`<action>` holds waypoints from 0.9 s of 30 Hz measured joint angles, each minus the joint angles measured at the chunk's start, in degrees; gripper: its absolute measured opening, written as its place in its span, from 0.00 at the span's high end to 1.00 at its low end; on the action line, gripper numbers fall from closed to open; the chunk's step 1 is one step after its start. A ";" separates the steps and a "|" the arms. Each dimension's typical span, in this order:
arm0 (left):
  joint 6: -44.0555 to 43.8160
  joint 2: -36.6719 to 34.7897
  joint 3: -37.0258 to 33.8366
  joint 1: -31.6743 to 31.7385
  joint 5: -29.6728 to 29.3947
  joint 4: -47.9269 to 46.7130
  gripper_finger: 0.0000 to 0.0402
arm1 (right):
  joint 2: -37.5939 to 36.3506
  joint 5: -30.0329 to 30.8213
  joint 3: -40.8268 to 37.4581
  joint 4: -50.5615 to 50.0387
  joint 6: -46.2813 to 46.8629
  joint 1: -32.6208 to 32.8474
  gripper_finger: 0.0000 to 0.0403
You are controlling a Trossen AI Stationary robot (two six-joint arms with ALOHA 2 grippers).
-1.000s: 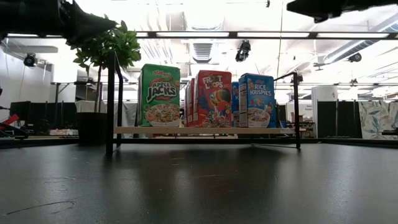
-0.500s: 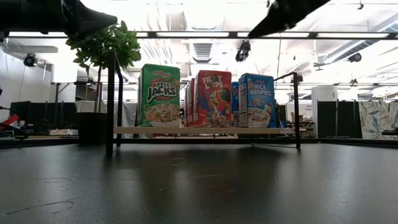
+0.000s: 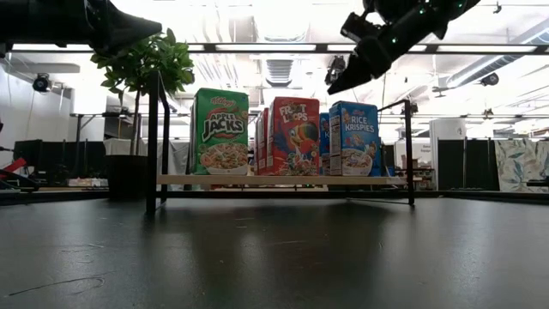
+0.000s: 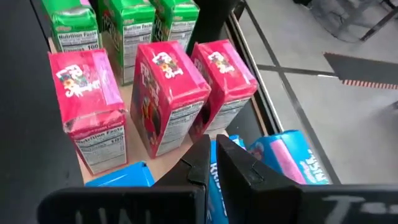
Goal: Stack cereal on shelf
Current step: Adjust the blue cereal box
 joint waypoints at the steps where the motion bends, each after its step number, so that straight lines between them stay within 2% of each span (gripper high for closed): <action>1: 0.04 0.00 0.00 -0.01 0.00 -0.01 1.00 | 0.53 0.01 -0.01 0.53 -0.36 0.01 0.96; 17: 0.08 0.00 0.02 -0.01 -0.03 -0.19 1.00 | 4.17 1.57 0.30 -0.02 -3.52 -2.87 0.96; 27: 0.08 0.02 0.02 0.01 -0.02 -0.17 1.00 | 3.42 1.57 0.30 -3.12 -8.80 -2.97 0.96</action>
